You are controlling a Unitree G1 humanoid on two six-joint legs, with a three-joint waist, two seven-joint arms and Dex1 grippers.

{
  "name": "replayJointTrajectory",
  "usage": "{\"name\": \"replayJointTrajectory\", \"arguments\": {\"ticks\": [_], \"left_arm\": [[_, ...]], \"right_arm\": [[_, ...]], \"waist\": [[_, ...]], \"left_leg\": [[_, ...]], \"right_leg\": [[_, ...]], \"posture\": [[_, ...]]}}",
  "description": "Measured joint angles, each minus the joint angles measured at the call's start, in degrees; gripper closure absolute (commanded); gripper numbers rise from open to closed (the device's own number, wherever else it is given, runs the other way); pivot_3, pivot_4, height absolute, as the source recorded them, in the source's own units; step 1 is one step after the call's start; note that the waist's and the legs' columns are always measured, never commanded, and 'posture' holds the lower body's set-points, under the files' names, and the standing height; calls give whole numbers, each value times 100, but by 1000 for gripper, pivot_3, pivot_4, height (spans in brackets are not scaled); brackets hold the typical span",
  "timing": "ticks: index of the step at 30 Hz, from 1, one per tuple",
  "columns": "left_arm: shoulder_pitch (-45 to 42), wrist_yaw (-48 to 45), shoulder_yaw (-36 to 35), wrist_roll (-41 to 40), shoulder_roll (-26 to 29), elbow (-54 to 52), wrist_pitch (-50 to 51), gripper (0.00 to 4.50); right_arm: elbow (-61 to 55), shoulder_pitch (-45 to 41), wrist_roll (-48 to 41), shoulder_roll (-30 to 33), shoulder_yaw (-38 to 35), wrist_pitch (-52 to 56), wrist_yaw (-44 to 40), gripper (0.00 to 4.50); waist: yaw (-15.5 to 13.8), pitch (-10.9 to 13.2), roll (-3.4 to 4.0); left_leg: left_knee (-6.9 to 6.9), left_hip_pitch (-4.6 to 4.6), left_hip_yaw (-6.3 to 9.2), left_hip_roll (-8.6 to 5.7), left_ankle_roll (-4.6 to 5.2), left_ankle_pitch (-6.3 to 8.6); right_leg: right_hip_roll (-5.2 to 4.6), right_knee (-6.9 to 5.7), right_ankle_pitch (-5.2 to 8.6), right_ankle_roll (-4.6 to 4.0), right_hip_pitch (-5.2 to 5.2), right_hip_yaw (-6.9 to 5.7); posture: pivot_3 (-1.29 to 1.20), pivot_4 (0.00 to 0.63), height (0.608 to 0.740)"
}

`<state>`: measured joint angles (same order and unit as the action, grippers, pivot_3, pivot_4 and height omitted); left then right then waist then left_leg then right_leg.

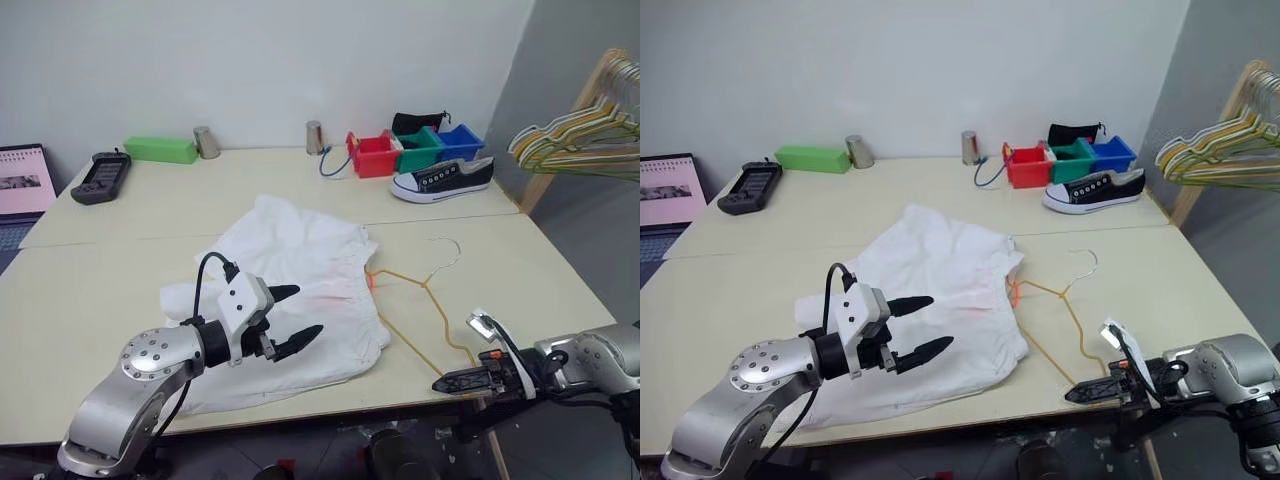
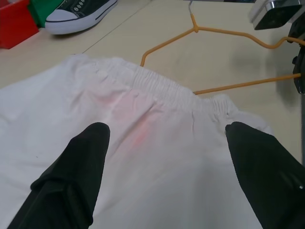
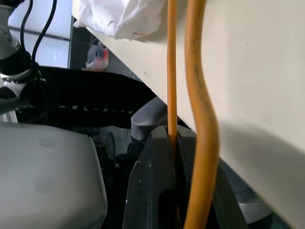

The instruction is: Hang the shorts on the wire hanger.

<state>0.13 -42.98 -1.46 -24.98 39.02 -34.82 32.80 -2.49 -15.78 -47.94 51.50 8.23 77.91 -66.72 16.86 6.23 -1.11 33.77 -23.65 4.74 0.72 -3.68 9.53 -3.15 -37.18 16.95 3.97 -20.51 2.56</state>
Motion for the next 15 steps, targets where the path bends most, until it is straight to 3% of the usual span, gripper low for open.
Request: {"name": "replayJointTrajectory", "arguments": {"ticks": [7,15], "left_arm": [[-46,-18,-2,9,10,65,-38,381],[-39,-16,3,44,9,70,-59,381]], "right_arm": [[-1148,126,19,792,259,-445,-562,4500],[-1208,57,2036,870,1047,-2921,-345,4500]], "waist": [[-262,-4,11],[-321,-4,12]], "left_leg": [[3,-73,-4,4,29,22],[29,-68,-15,-1,27,23]], "right_leg": [[17,-67,24,32,-85,7],[3,-69,34,19,-83,12]], "posture": [[-231,56,740],[-241,46,740]]}}
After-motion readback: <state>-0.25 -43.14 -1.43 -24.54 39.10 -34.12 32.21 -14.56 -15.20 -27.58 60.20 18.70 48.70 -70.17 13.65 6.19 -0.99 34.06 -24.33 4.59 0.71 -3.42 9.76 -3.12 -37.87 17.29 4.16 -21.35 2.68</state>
